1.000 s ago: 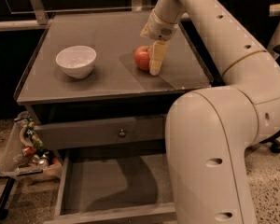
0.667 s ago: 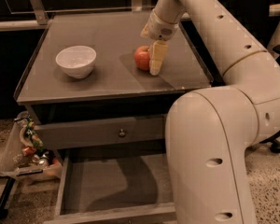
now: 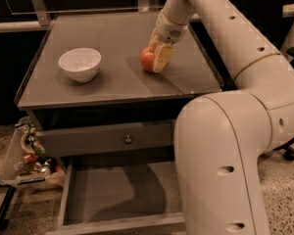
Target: Place apple into middle drawer
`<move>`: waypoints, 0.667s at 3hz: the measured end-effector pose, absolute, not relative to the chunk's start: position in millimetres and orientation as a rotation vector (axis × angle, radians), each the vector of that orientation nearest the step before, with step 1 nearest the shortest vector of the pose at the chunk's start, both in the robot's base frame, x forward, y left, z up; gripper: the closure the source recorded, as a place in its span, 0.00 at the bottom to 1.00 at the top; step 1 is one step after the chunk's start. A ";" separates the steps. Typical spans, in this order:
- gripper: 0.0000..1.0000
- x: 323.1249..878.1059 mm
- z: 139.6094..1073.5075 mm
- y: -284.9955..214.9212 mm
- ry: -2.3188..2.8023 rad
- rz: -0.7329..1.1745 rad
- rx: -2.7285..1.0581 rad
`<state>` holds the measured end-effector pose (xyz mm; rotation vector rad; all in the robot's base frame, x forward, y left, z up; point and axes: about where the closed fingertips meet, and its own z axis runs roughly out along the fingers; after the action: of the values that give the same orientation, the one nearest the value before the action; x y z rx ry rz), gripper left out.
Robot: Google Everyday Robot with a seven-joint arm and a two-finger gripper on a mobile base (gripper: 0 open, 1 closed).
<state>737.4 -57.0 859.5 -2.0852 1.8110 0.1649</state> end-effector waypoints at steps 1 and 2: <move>0.64 737.5 859.5 -57.0 1.811 0.165 -2.085; 0.88 737.5 859.5 -56.9 1.811 0.165 -2.085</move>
Offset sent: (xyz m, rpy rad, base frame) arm 0.0000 0.0000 0.0000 0.0000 0.0000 0.0000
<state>737.5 -56.9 859.5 -2.0851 1.8109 0.1648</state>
